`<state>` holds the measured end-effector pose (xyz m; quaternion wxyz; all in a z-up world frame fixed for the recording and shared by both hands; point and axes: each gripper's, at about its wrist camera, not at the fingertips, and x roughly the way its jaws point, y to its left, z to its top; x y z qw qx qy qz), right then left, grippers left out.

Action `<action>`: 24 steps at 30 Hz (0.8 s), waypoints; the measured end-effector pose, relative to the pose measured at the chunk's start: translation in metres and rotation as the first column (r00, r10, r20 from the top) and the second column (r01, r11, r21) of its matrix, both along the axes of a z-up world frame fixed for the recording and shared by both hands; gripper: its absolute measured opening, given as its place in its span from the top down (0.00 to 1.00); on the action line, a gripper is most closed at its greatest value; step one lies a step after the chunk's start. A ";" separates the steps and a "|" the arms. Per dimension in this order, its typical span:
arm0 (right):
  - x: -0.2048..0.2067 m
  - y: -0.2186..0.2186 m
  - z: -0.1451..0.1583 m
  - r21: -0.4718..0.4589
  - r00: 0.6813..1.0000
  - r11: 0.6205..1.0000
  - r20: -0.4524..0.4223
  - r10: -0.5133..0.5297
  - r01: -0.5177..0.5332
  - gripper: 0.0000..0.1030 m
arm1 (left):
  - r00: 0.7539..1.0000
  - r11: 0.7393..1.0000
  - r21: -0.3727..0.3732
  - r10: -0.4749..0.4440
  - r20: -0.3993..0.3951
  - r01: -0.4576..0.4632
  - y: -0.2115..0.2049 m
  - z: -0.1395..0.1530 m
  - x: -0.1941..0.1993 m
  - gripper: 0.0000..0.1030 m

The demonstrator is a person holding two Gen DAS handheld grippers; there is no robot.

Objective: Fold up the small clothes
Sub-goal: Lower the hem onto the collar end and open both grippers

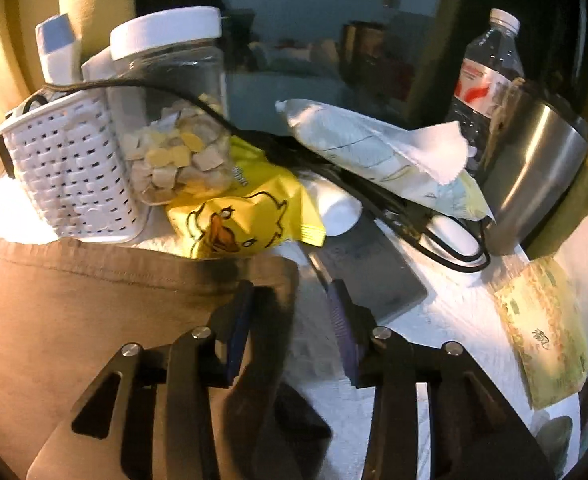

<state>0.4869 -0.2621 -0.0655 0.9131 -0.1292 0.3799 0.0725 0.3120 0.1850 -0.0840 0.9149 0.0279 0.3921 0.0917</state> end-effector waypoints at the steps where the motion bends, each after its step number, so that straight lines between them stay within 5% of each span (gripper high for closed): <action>1: -0.001 -0.001 0.001 -0.005 1.000 1.000 0.003 -0.002 0.002 0.60 | 1.000 1.000 0.002 0.011 -0.007 -0.011 0.001 -0.001 0.000 0.94; 5: -0.005 -0.005 0.003 -0.009 1.000 1.000 0.006 -0.013 0.013 0.60 | 0.996 0.997 -0.001 0.081 -0.024 -0.081 0.014 0.002 -0.002 0.94; 24: -0.080 -0.047 0.030 0.008 0.998 0.998 0.009 -0.055 0.055 0.60 | 0.993 0.983 -0.140 0.118 -0.028 -0.121 0.015 0.018 -0.076 0.94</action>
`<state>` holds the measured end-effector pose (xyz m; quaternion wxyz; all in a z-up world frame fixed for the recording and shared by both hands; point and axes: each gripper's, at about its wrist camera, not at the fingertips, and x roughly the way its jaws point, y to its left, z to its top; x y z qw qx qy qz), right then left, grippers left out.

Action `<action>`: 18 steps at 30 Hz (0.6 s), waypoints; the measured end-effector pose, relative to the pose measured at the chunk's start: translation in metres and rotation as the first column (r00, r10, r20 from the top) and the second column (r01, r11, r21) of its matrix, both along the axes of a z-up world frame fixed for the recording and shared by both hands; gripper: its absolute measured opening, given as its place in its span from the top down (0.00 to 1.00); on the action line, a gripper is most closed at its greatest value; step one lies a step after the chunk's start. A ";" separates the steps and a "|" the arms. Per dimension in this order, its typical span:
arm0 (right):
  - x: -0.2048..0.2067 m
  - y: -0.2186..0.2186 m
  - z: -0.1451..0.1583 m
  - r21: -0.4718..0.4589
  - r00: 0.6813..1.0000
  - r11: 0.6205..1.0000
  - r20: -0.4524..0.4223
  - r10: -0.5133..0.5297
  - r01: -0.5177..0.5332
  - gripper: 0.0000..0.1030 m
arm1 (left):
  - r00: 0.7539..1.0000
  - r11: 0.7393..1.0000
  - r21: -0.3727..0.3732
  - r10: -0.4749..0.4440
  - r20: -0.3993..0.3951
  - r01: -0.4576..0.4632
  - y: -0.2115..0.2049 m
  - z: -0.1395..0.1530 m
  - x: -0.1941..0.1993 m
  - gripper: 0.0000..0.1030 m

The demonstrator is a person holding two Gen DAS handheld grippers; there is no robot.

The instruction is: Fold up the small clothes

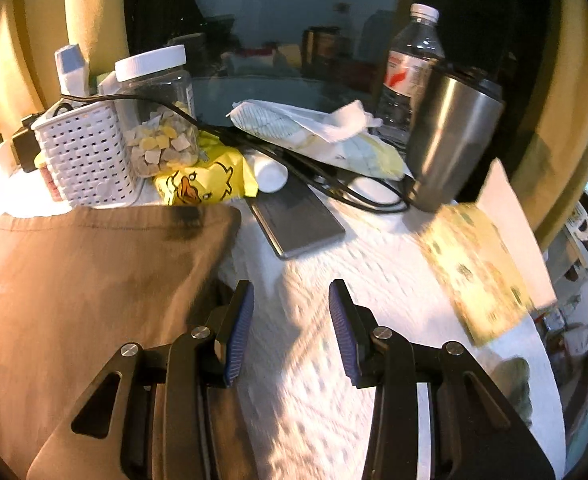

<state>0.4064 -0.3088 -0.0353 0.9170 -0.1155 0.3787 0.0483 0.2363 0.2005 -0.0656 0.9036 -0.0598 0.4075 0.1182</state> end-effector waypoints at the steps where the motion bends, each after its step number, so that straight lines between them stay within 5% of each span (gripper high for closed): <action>1: -0.005 -0.002 0.001 0.002 1.000 1.000 -0.001 0.000 0.000 0.60 | 1.000 1.000 -0.007 0.000 0.000 0.000 -0.001 0.001 -0.004 0.93; 2: -0.011 -0.004 0.002 0.003 1.000 1.000 0.000 0.000 0.000 0.60 | 1.000 1.000 -0.013 0.000 0.003 0.000 -0.003 0.002 -0.008 0.87; 5: -0.024 -0.009 0.005 0.006 1.000 1.000 -0.001 -0.002 0.002 0.60 | 1.000 0.999 -0.041 0.003 0.029 -0.002 -0.006 0.005 -0.022 0.38; 18: -0.082 -0.030 0.004 0.041 1.000 0.999 -0.019 -0.014 0.015 0.60 | 0.999 0.997 -0.074 -0.011 0.045 0.015 -0.030 0.006 -0.076 0.37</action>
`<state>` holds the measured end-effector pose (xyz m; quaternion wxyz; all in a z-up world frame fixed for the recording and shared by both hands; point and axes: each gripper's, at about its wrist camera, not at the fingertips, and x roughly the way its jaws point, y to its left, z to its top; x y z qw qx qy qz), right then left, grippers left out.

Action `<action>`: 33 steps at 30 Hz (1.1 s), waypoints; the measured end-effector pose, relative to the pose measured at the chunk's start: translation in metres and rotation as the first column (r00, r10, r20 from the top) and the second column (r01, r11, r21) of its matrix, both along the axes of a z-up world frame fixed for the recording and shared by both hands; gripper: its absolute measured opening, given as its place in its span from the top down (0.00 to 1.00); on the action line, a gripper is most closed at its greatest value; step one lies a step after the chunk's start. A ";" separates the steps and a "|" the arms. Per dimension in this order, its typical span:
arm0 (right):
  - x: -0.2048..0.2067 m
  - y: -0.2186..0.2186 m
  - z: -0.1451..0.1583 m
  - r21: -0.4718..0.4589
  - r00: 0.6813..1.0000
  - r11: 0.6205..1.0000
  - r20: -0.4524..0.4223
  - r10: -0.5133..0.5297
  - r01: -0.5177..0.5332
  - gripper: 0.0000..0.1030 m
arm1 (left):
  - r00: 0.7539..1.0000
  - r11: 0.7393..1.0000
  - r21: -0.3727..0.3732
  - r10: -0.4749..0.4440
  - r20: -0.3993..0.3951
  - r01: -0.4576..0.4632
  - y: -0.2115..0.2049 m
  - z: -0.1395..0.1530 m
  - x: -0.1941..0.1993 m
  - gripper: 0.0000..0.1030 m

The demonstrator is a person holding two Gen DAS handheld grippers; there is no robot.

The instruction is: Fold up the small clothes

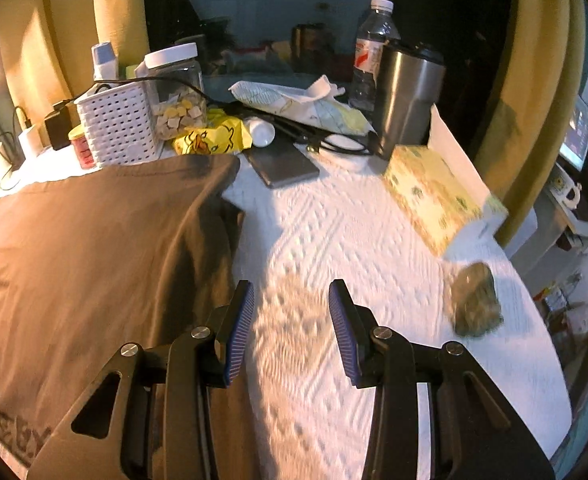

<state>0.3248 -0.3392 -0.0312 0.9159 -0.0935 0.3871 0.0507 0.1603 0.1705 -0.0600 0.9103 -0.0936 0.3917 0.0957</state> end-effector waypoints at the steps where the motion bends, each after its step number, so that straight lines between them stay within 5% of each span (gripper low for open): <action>1: -0.006 -0.002 -0.002 0.007 1.000 1.000 -0.003 -0.003 0.003 0.60 | 1.000 1.000 -0.005 -0.002 -0.003 0.002 -0.003 -0.002 -0.005 0.37; 29: -0.114 -0.011 -0.042 0.143 0.996 0.989 -0.072 0.045 -0.034 0.60 | 0.994 0.998 -0.014 -0.067 -0.086 0.066 -0.053 -0.029 -0.085 0.37; 33: -0.124 -0.001 -0.043 0.134 0.995 0.988 -0.050 0.081 -0.074 0.77 | 0.993 0.997 -0.006 -0.075 -0.091 0.075 -0.057 -0.029 -0.085 0.37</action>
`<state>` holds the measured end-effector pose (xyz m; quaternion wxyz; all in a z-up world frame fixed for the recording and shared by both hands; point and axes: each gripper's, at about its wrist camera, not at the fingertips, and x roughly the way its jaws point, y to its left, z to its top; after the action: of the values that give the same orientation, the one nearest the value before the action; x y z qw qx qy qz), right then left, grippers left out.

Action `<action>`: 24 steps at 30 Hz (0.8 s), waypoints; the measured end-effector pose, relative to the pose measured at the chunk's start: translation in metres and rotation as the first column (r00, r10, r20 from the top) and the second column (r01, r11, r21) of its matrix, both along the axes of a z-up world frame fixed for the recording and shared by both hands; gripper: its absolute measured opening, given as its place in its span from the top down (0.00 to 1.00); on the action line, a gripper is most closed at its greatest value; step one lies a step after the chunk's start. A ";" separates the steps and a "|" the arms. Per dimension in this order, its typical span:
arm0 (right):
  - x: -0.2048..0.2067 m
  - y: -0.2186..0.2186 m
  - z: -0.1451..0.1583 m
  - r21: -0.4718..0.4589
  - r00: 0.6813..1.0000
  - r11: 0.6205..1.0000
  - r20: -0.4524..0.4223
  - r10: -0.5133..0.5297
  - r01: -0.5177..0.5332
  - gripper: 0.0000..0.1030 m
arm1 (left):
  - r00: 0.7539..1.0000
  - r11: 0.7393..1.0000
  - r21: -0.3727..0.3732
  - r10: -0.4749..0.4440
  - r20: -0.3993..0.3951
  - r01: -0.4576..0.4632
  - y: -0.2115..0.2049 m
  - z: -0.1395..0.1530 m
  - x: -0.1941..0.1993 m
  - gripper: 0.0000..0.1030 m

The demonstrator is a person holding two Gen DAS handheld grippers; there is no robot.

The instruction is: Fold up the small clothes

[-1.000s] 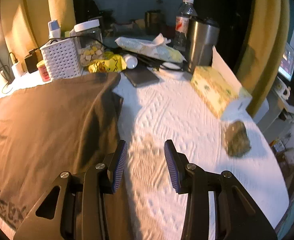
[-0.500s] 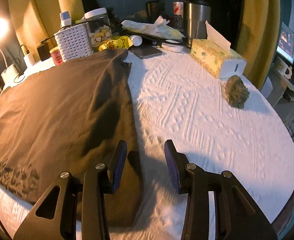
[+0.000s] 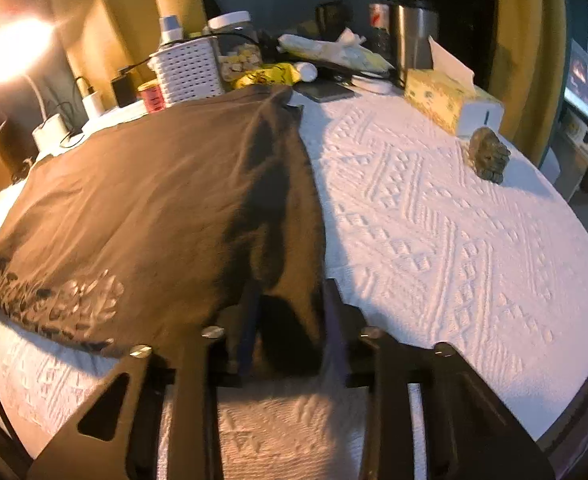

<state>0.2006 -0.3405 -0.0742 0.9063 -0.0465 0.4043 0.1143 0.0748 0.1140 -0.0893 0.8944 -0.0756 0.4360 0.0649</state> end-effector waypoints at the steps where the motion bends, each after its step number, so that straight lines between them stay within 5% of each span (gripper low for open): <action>1: -0.001 0.001 0.000 -0.003 1.000 1.000 0.010 0.010 -0.010 0.86 | 1.000 1.000 0.004 -0.002 -0.002 0.002 -0.001 0.000 0.000 0.37; 3: -0.002 0.002 0.000 0.009 1.000 1.000 0.008 0.022 -0.022 0.95 | 1.000 1.000 0.008 -0.004 -0.004 0.004 -0.002 -0.001 0.001 0.37; 17: -0.018 -0.013 0.013 -0.014 0.996 1.000 0.083 -0.016 0.017 0.97 | 1.000 1.000 0.003 -0.018 -0.005 0.018 -0.009 -0.001 -0.005 0.38; 20: -0.021 -0.014 0.006 -0.012 0.997 1.000 0.073 -0.024 0.025 0.97 | 0.999 0.999 0.002 -0.034 -0.004 0.034 -0.010 0.000 -0.006 0.49; 24: -0.025 -0.016 0.003 -0.004 0.997 1.000 0.075 -0.029 0.030 0.97 | 0.996 0.996 -0.017 -0.091 0.000 0.091 -0.017 0.000 -0.008 0.89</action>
<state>0.1759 -0.3568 -0.0708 0.9222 -0.0470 0.3710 0.0981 0.0669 0.0973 -0.0893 0.8955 -0.0630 0.4400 0.0205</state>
